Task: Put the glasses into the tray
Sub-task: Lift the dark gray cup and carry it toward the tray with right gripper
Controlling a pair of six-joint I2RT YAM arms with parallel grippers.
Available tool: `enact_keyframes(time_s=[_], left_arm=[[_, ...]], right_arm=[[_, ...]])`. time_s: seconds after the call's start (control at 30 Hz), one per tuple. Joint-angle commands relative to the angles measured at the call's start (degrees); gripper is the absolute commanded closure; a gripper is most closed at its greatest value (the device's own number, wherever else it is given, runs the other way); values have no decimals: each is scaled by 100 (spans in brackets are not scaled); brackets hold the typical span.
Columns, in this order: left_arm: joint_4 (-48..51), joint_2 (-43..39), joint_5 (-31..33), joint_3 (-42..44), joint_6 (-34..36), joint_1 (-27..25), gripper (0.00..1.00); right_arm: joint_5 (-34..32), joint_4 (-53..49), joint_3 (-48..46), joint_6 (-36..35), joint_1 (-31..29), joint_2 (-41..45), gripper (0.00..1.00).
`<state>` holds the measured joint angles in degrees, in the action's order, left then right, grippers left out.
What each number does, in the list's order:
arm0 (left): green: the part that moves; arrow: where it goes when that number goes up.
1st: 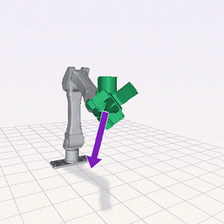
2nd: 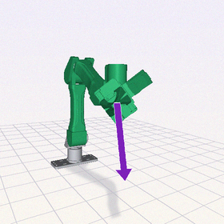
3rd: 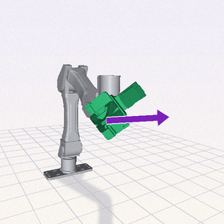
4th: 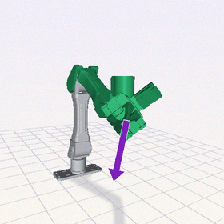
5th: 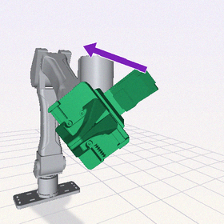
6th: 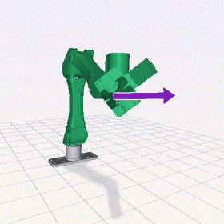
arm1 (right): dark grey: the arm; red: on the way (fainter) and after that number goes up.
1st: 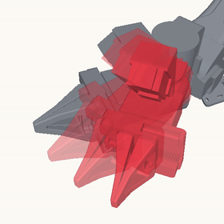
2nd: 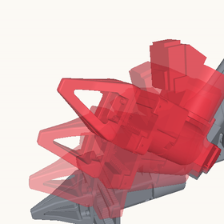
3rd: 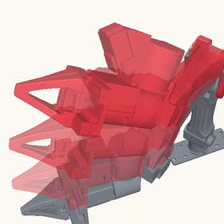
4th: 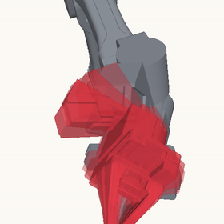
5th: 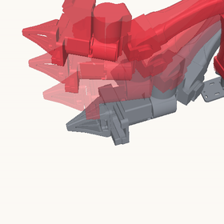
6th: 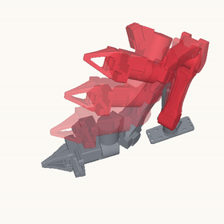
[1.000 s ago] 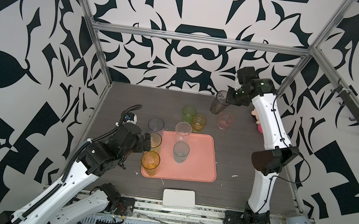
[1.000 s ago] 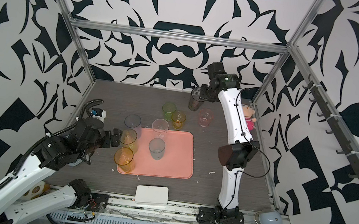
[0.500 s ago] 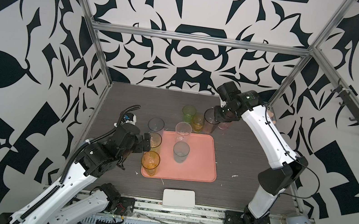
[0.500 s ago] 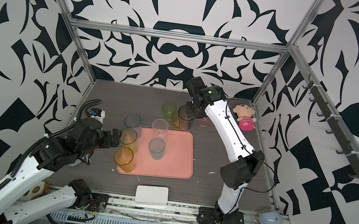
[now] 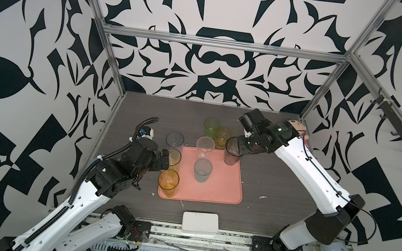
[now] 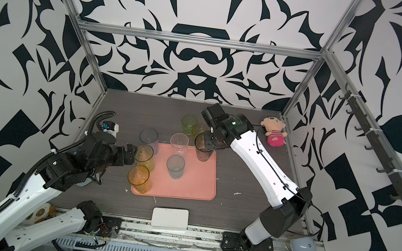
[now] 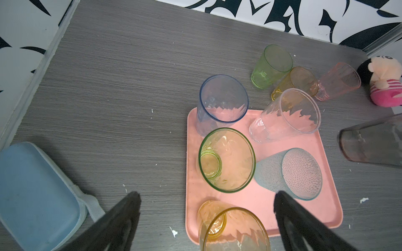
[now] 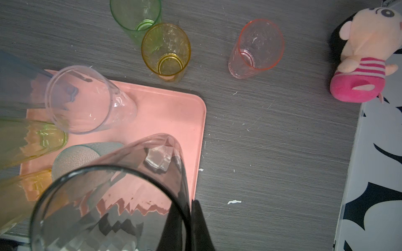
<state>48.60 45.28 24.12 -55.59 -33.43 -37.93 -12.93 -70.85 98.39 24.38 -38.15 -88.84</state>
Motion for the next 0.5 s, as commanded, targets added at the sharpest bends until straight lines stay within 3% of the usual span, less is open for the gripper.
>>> enact_keyframes(time_s=[0.0, 0.47], left_arm=[[-61, 23, -49, -41, -49, 14, 0], [-169, 52, -86, 106, -58, 14, 1]], right_arm=[[-131, 221, -224, 202, -160, 299, 100], [-309, 509, -1758, 1222, -1140, 811, 100]])
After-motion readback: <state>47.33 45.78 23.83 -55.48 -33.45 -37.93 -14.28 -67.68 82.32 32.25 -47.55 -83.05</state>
